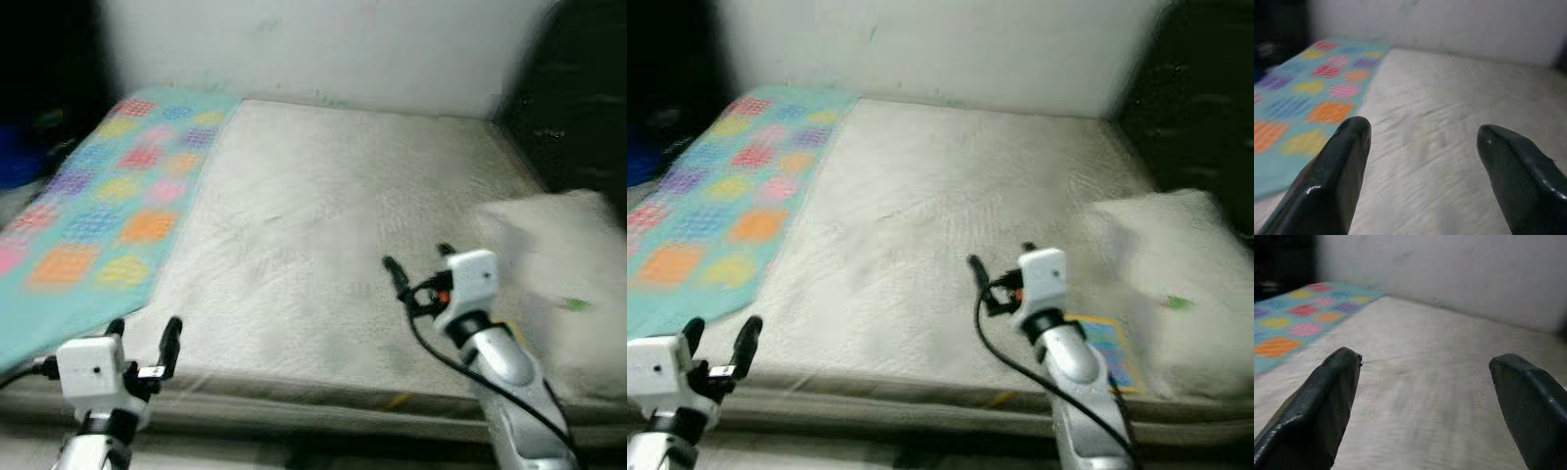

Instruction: Clean up the room

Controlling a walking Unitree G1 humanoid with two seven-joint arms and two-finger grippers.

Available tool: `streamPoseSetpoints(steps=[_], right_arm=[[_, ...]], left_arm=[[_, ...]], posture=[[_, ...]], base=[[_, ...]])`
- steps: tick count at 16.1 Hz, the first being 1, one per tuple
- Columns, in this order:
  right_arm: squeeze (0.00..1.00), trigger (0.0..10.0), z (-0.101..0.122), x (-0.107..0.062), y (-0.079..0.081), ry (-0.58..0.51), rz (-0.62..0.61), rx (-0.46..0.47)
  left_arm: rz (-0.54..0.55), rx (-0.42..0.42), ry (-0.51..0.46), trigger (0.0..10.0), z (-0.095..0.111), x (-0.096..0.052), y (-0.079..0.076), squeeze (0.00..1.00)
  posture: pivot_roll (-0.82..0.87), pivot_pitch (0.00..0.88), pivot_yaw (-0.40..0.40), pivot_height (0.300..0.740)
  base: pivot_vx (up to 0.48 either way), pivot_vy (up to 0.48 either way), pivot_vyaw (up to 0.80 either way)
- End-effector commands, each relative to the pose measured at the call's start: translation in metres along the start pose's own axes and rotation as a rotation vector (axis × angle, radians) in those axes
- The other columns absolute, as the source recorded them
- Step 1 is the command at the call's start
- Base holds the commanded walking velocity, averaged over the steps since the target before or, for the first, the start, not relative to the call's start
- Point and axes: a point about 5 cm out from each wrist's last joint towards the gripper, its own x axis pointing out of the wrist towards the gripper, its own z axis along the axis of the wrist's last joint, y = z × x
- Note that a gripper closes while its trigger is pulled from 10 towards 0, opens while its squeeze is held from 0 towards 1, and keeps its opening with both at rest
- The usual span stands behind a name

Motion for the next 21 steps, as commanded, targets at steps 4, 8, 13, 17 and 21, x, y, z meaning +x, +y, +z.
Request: streamPoseSetpoints(steps=[4,8,13,17,21], right_arm=[[0.0,10.0,-0.003,-0.002,-0.009,0.016,-0.038,-0.003],[0.0,10.0,-0.004,0.0,-0.006,0.016,-0.036,0.005],[0.0,10.0,-0.004,0.0,-0.006,0.016,-0.036,0.005],[0.0,10.0,-0.004,0.0,-0.006,0.016,-0.036,0.005],[0.0,10.0,-0.004,0.0,-0.006,0.016,-0.036,0.005]], left_arm=[[0.008,-0.027,0.014,10.0,-0.002,0.007,-0.006,0.0],[0.027,0.001,0.015,10.0,-0.001,0.016,-0.005,0.0],[0.027,0.001,0.015,10.0,-0.001,0.016,-0.005,0.0],[0.027,0.001,0.015,10.0,-0.001,0.016,-0.005,0.0],[0.027,0.001,0.015,10.0,-0.001,0.016,-0.005,0.0]], posture=[[0.0,0.0,-0.05,0.74],[0.0,0.0,-0.058,0.74],[0.0,0.0,-0.058,0.74],[0.0,0.0,-0.058,0.74],[0.0,0.0,-0.058,0.74]], base=[[0.26,0.0,0.0],[0.0,0.0,0.0],[0.0,0.0,0.0],[0.0,0.0,0.0],[0.0,0.0,0.0]])
